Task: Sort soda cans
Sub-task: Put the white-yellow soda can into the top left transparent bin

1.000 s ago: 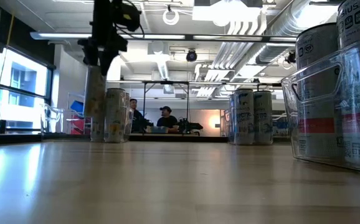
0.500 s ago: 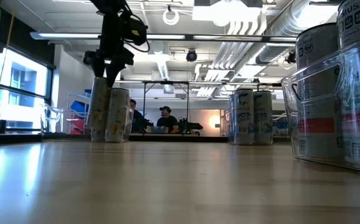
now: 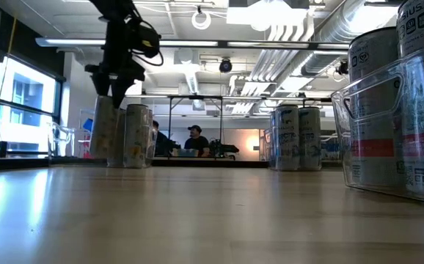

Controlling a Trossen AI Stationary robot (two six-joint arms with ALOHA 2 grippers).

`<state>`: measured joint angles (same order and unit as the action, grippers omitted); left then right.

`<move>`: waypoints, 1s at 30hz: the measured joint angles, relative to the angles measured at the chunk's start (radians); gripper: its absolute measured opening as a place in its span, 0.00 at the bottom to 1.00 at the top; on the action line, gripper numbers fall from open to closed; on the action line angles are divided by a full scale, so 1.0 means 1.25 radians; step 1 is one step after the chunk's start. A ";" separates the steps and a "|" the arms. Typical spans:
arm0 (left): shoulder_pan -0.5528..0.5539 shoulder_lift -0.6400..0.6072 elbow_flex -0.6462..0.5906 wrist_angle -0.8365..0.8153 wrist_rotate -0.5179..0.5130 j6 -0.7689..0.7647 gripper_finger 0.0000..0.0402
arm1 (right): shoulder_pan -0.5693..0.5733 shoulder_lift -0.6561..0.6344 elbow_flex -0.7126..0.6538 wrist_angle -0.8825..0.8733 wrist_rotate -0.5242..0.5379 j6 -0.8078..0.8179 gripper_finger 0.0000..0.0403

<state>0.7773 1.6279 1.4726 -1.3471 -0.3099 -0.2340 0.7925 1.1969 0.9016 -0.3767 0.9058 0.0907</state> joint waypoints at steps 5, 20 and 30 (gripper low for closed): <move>0.014 -0.079 -0.119 0.114 0.049 0.000 0.61 | 0.000 0.000 0.000 0.000 0.002 -0.015 0.81; 0.036 -0.093 -0.172 0.232 0.091 0.015 0.63 | -0.027 0.000 0.000 0.018 0.002 -0.037 0.81; 0.045 -0.089 -0.165 0.238 0.145 0.007 0.78 | -0.027 0.000 0.000 0.018 0.001 -0.038 0.81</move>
<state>0.8329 1.5166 1.2665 -1.0499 -0.1288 -0.2251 0.7586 1.1969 0.9016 -0.3542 0.9068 0.0437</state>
